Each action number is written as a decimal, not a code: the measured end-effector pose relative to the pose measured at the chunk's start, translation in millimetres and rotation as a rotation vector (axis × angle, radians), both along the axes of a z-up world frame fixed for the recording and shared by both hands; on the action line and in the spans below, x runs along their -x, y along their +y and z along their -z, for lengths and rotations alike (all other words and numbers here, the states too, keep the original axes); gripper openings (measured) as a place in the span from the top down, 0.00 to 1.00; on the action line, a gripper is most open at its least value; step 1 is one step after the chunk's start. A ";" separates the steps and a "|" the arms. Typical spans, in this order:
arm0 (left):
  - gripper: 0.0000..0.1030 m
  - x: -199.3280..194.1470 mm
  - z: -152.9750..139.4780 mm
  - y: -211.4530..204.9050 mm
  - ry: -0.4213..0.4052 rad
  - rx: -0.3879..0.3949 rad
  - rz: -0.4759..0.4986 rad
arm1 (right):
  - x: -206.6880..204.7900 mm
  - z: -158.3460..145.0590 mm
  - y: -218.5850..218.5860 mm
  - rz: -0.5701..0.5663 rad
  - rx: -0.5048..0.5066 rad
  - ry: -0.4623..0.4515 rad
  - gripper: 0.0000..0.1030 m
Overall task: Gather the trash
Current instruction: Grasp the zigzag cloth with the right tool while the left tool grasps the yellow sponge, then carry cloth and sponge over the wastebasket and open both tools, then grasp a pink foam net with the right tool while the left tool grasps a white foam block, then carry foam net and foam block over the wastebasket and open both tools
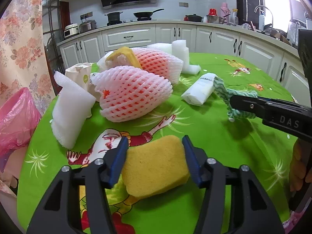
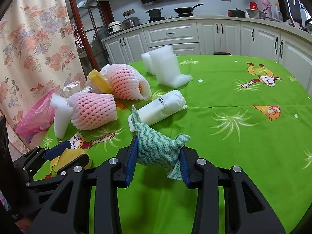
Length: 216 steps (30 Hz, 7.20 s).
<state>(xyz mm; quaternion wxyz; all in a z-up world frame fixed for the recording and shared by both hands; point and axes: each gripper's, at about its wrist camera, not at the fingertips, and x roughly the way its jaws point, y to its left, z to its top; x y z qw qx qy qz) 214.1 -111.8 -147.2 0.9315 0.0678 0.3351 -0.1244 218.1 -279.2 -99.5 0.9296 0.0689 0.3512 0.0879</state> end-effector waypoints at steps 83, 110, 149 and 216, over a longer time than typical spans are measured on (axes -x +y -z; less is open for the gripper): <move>0.35 -27.9 -89.2 374.9 -0.198 0.077 -0.742 | -124.9 -63.6 380.0 -0.696 -0.033 -0.110 0.40; 0.05 -1.8 -78.8 230.3 -0.214 0.004 -0.556 | -50.9 -37.1 234.1 -0.504 0.039 -0.094 0.36; 0.36 -67.8 -11.8 99.0 0.061 0.047 -0.229 | -33.7 -21.1 53.0 -0.116 0.022 -0.047 0.29; 0.48 21.5 -105.9 230.0 -0.279 0.142 -0.466 | -28.4 -77.6 203.6 -0.463 0.017 -0.203 0.74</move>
